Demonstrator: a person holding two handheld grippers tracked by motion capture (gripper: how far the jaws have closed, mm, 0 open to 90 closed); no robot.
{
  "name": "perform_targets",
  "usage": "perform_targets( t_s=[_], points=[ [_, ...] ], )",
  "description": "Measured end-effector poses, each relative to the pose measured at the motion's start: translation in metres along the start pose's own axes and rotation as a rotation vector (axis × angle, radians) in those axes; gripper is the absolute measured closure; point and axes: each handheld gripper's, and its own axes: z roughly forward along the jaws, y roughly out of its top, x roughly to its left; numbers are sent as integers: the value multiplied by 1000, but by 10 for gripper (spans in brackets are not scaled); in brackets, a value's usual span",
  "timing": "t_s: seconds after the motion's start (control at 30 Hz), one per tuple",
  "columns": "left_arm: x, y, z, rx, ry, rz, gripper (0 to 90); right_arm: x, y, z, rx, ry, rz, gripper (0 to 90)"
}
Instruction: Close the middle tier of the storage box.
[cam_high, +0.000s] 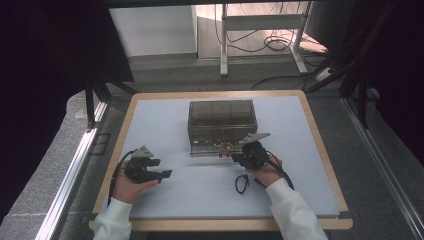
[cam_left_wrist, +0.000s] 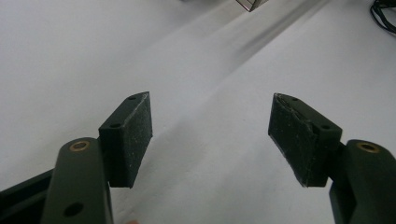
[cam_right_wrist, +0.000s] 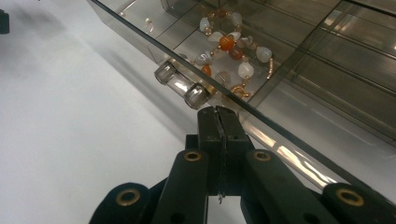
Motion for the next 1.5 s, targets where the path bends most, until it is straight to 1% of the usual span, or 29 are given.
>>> perform_targets(
  t_s=[0.2, 0.47, 0.77, 1.23, 1.5],
  points=[
    [0, 0, 0, 0, 1, 1, 310, 0, 3, 3, 8, -1, -1, 898],
    [1, 0, 0, -1, -1, -2, 310, -1, 10, 5, 4, -8, 1, 898],
    [2, -1, -1, -2, 2, -3, 310, -5, 13, 6, -7, -24, 17, 898],
    [2, -1, 0, 0, 3, -4, 310, -12, 15, 10, -27, -28, 37, 899],
    [3, -2, 0, -3, 4, -8, 310, -13, 21, 12, -28, -34, 34, 898]
  ],
)
